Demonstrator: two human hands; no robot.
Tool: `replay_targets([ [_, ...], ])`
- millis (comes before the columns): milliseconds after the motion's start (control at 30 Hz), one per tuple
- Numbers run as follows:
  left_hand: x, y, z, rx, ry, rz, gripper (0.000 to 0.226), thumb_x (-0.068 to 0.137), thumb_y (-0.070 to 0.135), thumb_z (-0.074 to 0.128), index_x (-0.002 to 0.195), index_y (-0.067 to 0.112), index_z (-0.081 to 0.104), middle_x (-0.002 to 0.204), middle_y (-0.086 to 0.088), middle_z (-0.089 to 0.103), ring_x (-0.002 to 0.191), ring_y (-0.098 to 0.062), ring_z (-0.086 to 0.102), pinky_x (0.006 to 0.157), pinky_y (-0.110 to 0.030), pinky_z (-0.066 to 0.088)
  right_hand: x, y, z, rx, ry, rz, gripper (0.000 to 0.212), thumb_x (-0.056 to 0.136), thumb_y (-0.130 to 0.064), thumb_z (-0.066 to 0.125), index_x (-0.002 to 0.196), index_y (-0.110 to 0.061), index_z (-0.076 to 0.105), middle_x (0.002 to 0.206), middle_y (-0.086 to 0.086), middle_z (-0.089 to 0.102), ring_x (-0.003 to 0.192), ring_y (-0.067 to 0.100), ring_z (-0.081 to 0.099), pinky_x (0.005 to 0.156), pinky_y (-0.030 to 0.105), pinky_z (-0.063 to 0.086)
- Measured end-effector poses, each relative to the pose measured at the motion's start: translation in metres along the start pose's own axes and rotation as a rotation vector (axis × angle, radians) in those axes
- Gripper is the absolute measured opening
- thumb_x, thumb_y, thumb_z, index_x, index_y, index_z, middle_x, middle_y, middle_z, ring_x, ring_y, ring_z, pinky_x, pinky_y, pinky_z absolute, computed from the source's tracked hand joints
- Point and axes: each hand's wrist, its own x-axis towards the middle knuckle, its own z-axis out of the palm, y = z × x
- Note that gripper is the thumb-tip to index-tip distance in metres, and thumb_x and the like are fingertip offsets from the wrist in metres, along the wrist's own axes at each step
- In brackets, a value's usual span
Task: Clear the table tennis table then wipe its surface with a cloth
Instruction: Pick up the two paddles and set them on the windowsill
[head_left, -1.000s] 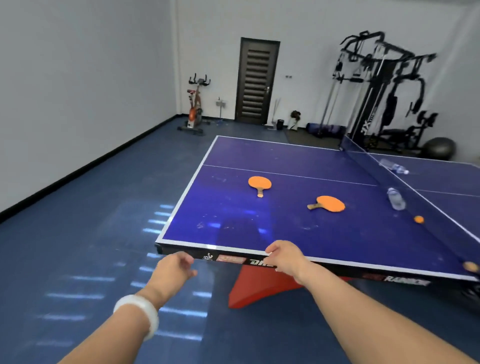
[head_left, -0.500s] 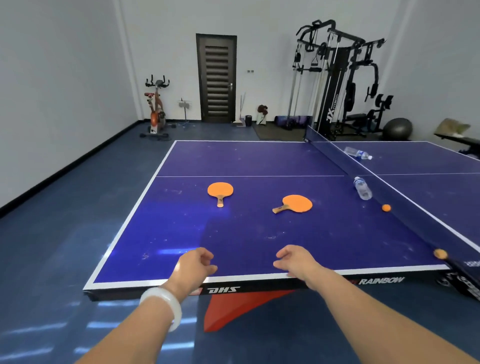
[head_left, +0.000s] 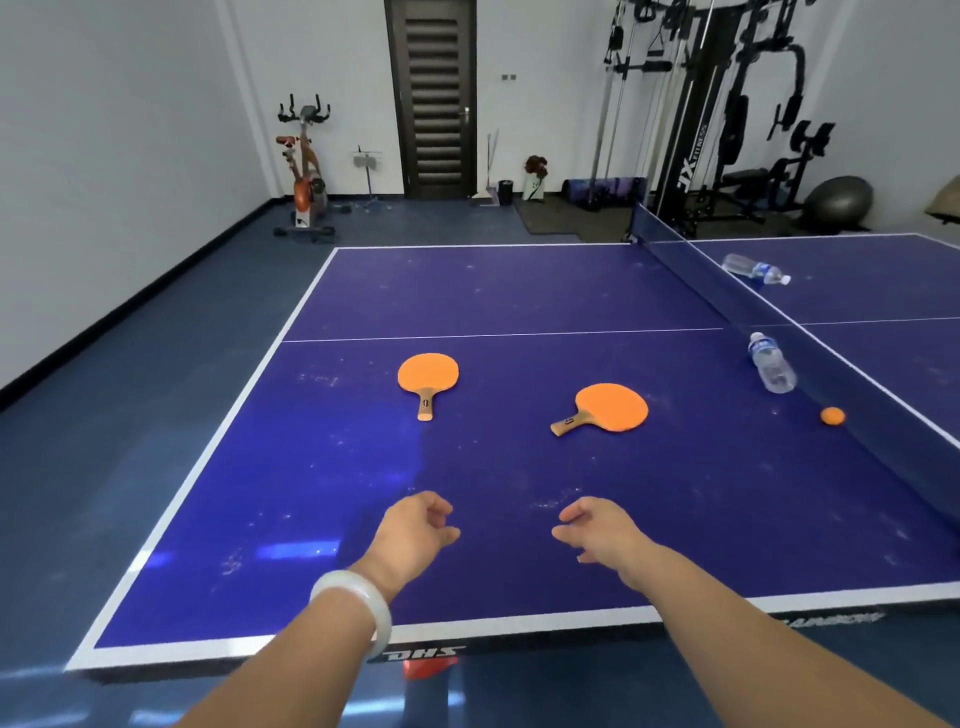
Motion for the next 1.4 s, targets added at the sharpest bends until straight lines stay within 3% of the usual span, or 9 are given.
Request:
replay_targets([
  [367, 0.193, 0.031, 0.001, 0.016, -0.146, 0.119, 0.029, 0.087, 0.018, 0.070, 0.115, 0.017, 0.061, 0.109, 0.001, 0.062, 0.097, -0.012, 0.059, 0.066, -0.013, 0.042, 0.135, -0.043, -0.002, 0.151, 0.184, 0.212, 0.031, 0.087, -0.031, 0.071, 0.111, -0.016, 0.058, 0.104, 0.001, 0.059, 0.096, 0.021, 0.062, 0.086, 0.037, 0.057],
  [467, 0.226, 0.029, 0.005, 0.032, -0.147, 0.135, 0.033, 0.087, 0.019, 0.070, 0.119, 0.016, 0.060, 0.110, 0.002, 0.060, 0.097, -0.011, 0.058, 0.078, -0.019, 0.044, 0.165, -0.052, 0.007, 0.140, 0.251, 0.253, 0.046, 0.088, -0.040, 0.068, 0.123, -0.016, 0.051, 0.104, 0.000, 0.058, 0.088, 0.017, 0.061, 0.069, 0.029, 0.051],
  [533, 0.240, 0.027, 0.011, 0.059, -0.147, 0.144, 0.037, 0.088, 0.021, 0.069, 0.123, 0.016, 0.057, 0.113, 0.001, 0.058, 0.098, -0.010, 0.056, 0.081, -0.020, 0.042, 0.184, -0.052, 0.014, 0.118, 0.277, 0.258, 0.057, 0.088, -0.045, 0.066, 0.131, -0.015, 0.045, 0.111, 0.004, 0.059, 0.092, 0.019, 0.059, 0.066, 0.027, 0.046],
  [667, 0.271, 0.027, 0.026, 0.091, -0.175, 0.127, 0.045, 0.090, 0.025, 0.068, 0.130, 0.017, 0.051, 0.124, 0.000, 0.050, 0.111, -0.013, 0.052, 0.091, -0.025, 0.044, 0.229, -0.049, 0.017, 0.136, 0.351, 0.337, 0.068, 0.089, -0.049, 0.063, 0.140, -0.014, 0.037, 0.138, 0.010, 0.044, 0.115, 0.026, 0.053, 0.081, 0.035, 0.048],
  [800, 0.294, 0.028, 0.040, 0.116, -0.184, 0.082, 0.049, 0.089, 0.028, 0.068, 0.133, 0.020, 0.048, 0.126, 0.002, 0.046, 0.121, -0.016, 0.049, 0.099, -0.031, 0.045, 0.273, -0.041, 0.012, 0.131, 0.386, 0.480, 0.080, 0.084, -0.056, 0.065, 0.141, -0.010, 0.033, 0.139, 0.014, 0.039, 0.120, 0.034, 0.049, 0.095, 0.049, 0.048],
  [967, 0.320, 0.028, 0.060, 0.141, -0.180, 0.020, 0.054, 0.089, 0.033, 0.068, 0.136, 0.025, 0.045, 0.131, 0.004, 0.044, 0.123, -0.016, 0.046, 0.100, -0.037, 0.046, 0.324, -0.034, -0.008, 0.115, 0.419, 0.631, 0.088, 0.083, -0.059, 0.064, 0.143, -0.006, 0.029, 0.143, 0.017, 0.036, 0.128, 0.035, 0.041, 0.100, 0.048, 0.041],
  [1200, 0.341, 0.021, 0.082, 0.260, -0.118, 0.016, 0.071, 0.085, 0.041, 0.070, 0.145, 0.024, 0.035, 0.145, 0.001, 0.034, 0.135, -0.019, 0.031, 0.111, -0.037, 0.035, 0.369, -0.031, -0.012, 0.036, 0.534, 0.607, 0.078, 0.079, -0.044, 0.076, 0.129, 0.002, 0.039, 0.128, 0.018, 0.052, 0.113, 0.034, 0.056, 0.092, 0.047, 0.051],
  [1300, 0.348, 0.015, 0.082, 0.329, -0.069, -0.003, 0.081, 0.083, 0.049, 0.069, 0.149, 0.024, 0.030, 0.152, 0.002, 0.027, 0.140, -0.019, 0.025, 0.115, -0.040, 0.029, 0.375, -0.033, -0.010, 0.088, 0.470, 0.571, 0.063, 0.081, -0.026, 0.076, 0.126, 0.000, 0.041, 0.122, 0.017, 0.056, 0.104, 0.034, 0.061, 0.088, 0.046, 0.053],
  [1400, 0.349, 0.005, 0.076, 0.351, -0.024, -0.047, 0.088, 0.081, 0.054, 0.069, 0.151, 0.023, 0.026, 0.156, 0.001, 0.021, 0.145, -0.019, 0.019, 0.116, -0.041, 0.026, 0.370, -0.035, -0.003, -0.024, 0.382, 0.511, 0.057, 0.080, -0.021, 0.074, 0.124, 0.000, 0.044, 0.121, 0.016, 0.055, 0.104, 0.033, 0.061, 0.087, 0.045, 0.054],
])
